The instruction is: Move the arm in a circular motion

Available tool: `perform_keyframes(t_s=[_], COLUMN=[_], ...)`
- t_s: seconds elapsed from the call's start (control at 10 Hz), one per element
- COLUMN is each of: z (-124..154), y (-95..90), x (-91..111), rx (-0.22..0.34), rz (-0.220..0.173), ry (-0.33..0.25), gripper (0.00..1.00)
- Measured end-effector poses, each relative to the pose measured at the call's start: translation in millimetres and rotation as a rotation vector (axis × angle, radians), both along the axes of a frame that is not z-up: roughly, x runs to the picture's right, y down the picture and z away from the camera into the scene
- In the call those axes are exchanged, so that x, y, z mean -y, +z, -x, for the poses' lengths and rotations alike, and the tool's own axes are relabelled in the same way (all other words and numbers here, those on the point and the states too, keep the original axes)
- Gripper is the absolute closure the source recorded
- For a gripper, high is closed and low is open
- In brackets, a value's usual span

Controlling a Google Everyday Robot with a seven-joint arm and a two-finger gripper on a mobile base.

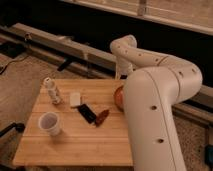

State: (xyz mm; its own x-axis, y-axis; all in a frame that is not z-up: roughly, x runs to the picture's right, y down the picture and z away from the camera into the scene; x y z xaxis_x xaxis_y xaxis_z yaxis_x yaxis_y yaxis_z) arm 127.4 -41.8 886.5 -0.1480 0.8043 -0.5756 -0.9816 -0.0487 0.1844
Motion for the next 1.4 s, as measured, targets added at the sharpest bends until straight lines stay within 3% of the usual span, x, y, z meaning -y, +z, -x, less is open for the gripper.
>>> perform_keyframes(t_s=[0.2, 0.4, 0.8, 1.0, 1.4], z=[2, 22, 107, 152, 209], y=[2.3, 8.0, 14.7, -0.6, -59.4], x=[7, 26, 59, 52, -4], rx=[0.019, 0.066, 0.171, 0.245, 0.388], rz=[-0.006, -0.014, -0.037, -0.048, -0.076], ry=[-0.007, -0.026, -0.118, -0.211, -0.397], gripper=[0.33, 0.33, 0.33, 0.33, 0.33])
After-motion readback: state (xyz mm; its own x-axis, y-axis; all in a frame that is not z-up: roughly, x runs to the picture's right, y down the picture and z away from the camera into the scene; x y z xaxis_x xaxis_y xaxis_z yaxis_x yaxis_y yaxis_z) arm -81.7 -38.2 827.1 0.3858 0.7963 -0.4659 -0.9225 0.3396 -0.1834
